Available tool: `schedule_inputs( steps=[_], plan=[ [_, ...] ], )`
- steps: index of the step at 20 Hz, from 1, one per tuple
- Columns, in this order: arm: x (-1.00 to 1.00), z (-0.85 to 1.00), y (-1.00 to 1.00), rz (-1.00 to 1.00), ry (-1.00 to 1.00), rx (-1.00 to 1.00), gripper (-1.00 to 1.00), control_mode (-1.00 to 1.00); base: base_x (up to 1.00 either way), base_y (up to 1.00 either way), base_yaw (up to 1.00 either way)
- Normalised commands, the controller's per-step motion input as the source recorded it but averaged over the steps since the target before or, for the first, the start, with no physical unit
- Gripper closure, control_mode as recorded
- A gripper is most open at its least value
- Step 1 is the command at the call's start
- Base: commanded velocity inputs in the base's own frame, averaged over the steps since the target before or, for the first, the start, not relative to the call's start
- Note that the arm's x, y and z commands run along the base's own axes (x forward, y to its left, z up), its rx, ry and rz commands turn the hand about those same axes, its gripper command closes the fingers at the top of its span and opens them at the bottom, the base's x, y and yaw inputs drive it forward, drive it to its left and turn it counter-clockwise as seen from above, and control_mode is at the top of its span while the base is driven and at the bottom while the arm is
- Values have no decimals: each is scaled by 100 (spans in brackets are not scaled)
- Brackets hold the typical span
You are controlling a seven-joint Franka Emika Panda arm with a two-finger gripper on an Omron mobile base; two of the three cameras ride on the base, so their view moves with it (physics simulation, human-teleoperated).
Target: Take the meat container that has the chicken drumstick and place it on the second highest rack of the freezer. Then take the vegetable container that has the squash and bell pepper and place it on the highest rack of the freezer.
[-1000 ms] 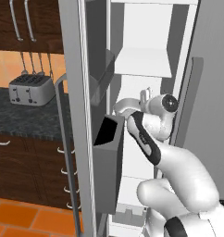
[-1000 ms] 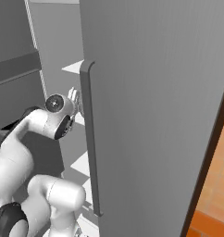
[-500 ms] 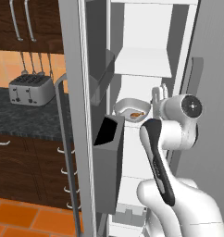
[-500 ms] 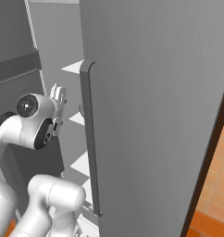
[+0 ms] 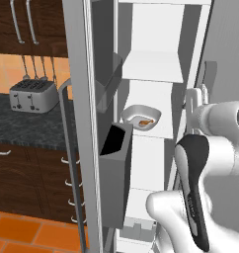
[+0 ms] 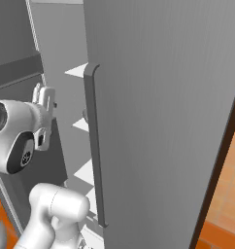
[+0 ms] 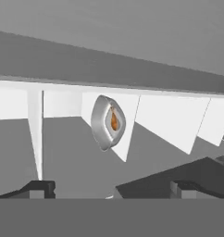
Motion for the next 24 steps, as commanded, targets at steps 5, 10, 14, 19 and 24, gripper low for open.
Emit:
schedule_inputs(
  steps=[5, 10, 14, 19, 24],
  plan=[
    [-89, 61, -4, 0, -12, -4, -100, -100, 0, 0, 0],
    [-89, 35, -9, 0, -26, 0, -100, -100, 0, 0, 0],
    [-50, 18, 6, 0, -13, -5, -100, -100, 0, 0, 0],
    [0, 0, 0, 0, 0, 0, -100, 100, -72, 0, 0],
    [0, 0, 0, 0, 0, 0, -100, 100, -77, -15, 52]
  ],
)
